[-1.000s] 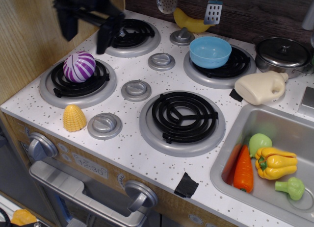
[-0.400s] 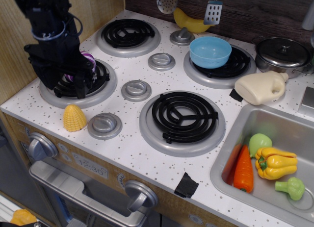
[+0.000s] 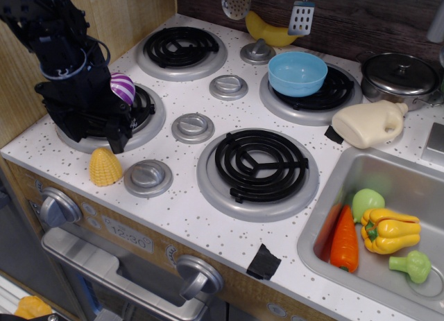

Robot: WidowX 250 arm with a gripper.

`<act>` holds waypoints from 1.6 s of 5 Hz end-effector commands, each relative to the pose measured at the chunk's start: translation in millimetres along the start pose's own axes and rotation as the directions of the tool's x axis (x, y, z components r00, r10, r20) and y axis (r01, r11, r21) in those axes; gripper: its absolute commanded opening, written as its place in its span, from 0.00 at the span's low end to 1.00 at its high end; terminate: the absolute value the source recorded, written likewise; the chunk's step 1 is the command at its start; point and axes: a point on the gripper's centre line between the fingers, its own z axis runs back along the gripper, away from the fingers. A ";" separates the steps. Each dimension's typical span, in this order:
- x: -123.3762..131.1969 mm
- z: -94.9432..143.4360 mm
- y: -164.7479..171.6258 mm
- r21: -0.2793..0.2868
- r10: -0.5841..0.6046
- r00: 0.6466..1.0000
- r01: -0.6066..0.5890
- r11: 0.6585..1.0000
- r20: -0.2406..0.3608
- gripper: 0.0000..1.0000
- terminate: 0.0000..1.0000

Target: Put corn into bowl

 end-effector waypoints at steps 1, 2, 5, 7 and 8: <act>-5.9 -6.0 9.6 -0.011 -0.029 0.999 0.030 0.999 0.033 1.00 0.00; -17.1 -15.4 6.7 -0.016 -0.026 0.997 0.027 1.000 0.073 1.00 0.00; -7.6 17.0 -10.0 0.086 -0.017 0.997 0.011 0.996 0.079 0.00 0.00; 45.8 65.4 -49.8 0.154 0.019 0.989 -0.042 0.987 0.150 0.00 0.00; 81.2 71.1 -70.1 0.157 0.017 0.991 -0.038 0.987 0.131 0.00 0.00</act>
